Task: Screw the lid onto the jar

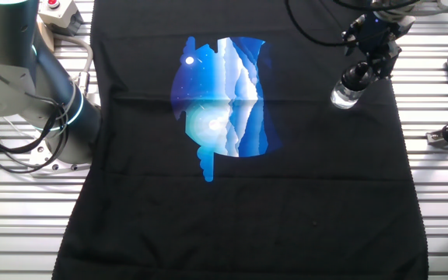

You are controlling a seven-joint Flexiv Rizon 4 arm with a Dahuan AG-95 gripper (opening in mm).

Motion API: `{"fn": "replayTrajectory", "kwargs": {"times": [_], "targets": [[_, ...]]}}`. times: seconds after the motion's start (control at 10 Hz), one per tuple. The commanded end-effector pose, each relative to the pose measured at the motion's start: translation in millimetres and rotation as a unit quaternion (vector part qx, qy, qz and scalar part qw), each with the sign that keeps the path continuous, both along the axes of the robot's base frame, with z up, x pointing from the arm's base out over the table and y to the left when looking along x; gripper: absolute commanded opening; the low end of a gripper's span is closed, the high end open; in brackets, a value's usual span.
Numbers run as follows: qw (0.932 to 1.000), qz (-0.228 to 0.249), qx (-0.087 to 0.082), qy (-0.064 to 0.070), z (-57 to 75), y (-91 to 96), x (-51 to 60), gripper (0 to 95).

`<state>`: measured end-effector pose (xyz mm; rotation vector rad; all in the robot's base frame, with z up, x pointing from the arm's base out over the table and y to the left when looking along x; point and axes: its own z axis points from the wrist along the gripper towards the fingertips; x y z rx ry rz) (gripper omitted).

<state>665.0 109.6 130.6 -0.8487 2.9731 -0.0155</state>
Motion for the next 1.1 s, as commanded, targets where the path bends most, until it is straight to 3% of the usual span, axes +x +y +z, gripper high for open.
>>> {"fn": "replayTrajectory", "kwargs": {"times": [0.1, 0.7, 0.8, 1.1], "targets": [[1.0000, 0.000, 0.001, -0.001, -0.9, 0.1, 0.0, 76.0], [1.0000, -0.004, 0.002, -0.001, -5.0, -0.6, -0.2, 76.0], [1.0000, -0.005, 0.003, -0.001, -5.8, -0.7, -0.3, 57.0], [1.0000, -0.005, 0.003, 0.000, -6.2, -0.7, -0.3, 57.0]]}}
